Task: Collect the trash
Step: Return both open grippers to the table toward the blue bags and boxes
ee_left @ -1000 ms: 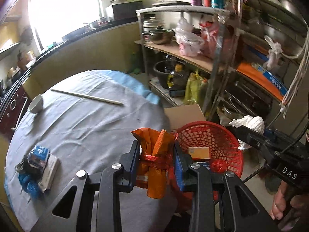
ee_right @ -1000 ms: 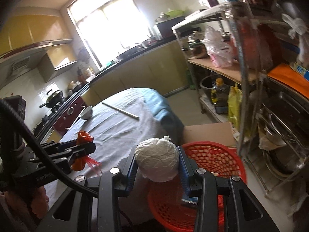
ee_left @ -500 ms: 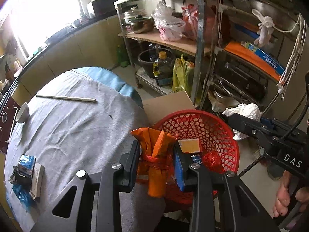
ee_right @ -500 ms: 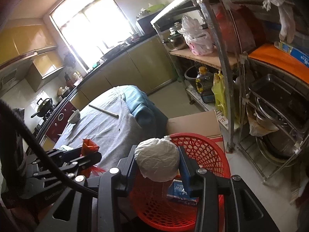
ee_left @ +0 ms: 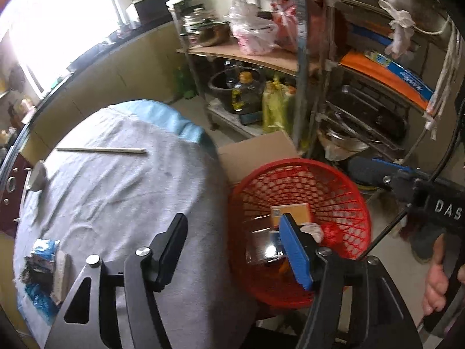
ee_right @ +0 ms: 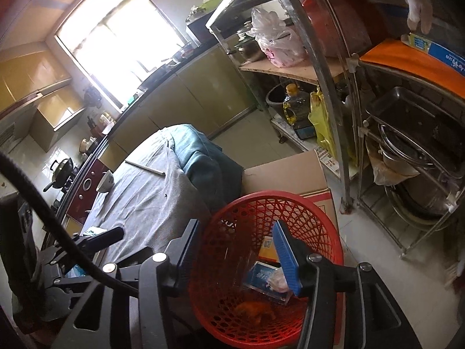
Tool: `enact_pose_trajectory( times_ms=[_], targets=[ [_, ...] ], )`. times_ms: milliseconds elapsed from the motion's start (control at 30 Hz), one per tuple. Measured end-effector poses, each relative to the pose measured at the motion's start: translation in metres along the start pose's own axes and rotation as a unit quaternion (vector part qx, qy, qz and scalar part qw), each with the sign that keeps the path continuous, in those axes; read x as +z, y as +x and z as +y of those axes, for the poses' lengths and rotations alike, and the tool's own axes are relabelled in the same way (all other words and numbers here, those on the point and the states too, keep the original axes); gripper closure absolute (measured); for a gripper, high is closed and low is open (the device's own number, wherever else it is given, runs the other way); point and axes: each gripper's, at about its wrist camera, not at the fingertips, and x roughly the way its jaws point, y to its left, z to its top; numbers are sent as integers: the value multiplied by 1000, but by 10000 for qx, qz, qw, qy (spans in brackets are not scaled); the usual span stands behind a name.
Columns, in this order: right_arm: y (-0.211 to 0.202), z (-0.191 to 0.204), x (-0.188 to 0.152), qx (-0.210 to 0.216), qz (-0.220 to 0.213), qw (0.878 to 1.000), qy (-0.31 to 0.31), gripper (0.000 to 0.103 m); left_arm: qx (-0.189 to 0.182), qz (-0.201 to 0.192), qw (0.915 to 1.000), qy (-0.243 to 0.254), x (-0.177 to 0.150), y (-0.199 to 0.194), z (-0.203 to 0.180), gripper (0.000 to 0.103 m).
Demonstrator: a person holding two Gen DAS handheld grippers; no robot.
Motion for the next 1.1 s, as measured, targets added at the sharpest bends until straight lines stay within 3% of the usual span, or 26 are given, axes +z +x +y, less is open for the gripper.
enact_pose_trajectory(
  times_ms=[133, 267, 600, 900, 1100],
  targets=[
    [3, 7, 2, -6, 8, 10000, -47, 48, 313, -74, 9989, -334, -7, -12, 32, 33],
    [8, 26, 0, 51, 64, 9998, -201, 48, 886, -164, 9931, -747, -23, -29, 77, 32],
    [25, 112, -15, 386, 250, 9945, -942, 48, 1839, -164, 9669, -1760, -84, -71, 174, 32],
    [38, 196, -43, 780, 476, 9819, -1656, 48, 2197, -191, 9445, -2434, -138, -103, 230, 32],
    [42, 235, -59, 957, 569, 9732, -2013, 48, 2253, -279, 9378, -2628, -156, -117, 245, 32]
  ],
)
